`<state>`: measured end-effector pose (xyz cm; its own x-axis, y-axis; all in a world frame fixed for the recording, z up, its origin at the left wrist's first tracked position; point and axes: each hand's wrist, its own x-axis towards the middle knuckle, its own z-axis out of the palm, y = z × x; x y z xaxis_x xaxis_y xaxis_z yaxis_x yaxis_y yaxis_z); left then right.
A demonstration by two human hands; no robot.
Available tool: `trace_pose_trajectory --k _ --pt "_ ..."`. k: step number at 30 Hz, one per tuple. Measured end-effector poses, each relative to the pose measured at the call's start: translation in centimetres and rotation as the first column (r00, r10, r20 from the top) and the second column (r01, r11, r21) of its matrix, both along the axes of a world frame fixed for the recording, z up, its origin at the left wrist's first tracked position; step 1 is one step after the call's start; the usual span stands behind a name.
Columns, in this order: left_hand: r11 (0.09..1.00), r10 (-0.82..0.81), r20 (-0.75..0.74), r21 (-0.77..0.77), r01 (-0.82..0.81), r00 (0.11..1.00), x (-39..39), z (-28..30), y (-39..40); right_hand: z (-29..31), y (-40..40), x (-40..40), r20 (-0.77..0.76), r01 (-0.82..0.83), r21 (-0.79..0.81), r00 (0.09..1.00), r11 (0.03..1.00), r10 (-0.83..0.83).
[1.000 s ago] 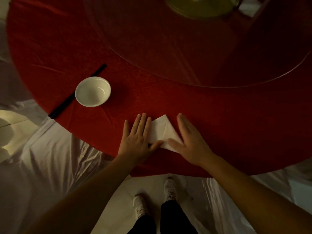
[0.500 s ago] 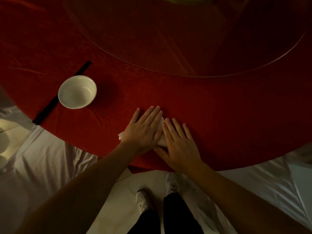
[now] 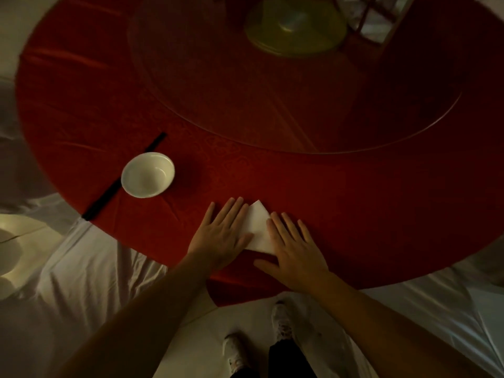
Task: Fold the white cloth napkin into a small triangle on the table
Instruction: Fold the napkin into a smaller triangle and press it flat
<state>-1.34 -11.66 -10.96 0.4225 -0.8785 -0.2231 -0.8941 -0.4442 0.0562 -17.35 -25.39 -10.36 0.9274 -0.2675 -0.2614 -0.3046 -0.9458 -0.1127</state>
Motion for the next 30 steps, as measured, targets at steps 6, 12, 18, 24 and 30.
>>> trace_pose_trajectory --k 6,12,18,24,30 --pt "0.995 0.098 -0.023 0.022 -0.097 0.995 0.2 -0.1 2.1 -0.3 0.2 -1.3 -0.005 0.043 -0.042 0.999 0.998 -0.043" --pt "0.982 0.186 -0.045 -0.005 -0.187 0.981 -0.9 1.2 3.4 0.3 0.6 -3.0 -0.065 0.060 -0.020 0.996 0.998 -0.061" --pt "0.736 0.453 -0.386 -0.347 -0.582 0.804 -8.2 3.8 6.0 4.2 -0.7 -2.3 0.035 0.091 0.106 0.995 0.990 -0.095" --pt "0.479 0.394 -0.919 0.200 -0.854 0.006 -12.9 5.8 3.4 8.3 -2.1 5.5 0.040 -0.095 0.180 0.995 0.979 0.090" --pt "0.202 0.296 -0.870 0.461 -0.864 -0.395 -13.9 5.3 -1.3 7.6 -0.7 11.9 -0.175 -0.289 0.197 0.930 0.937 0.324"
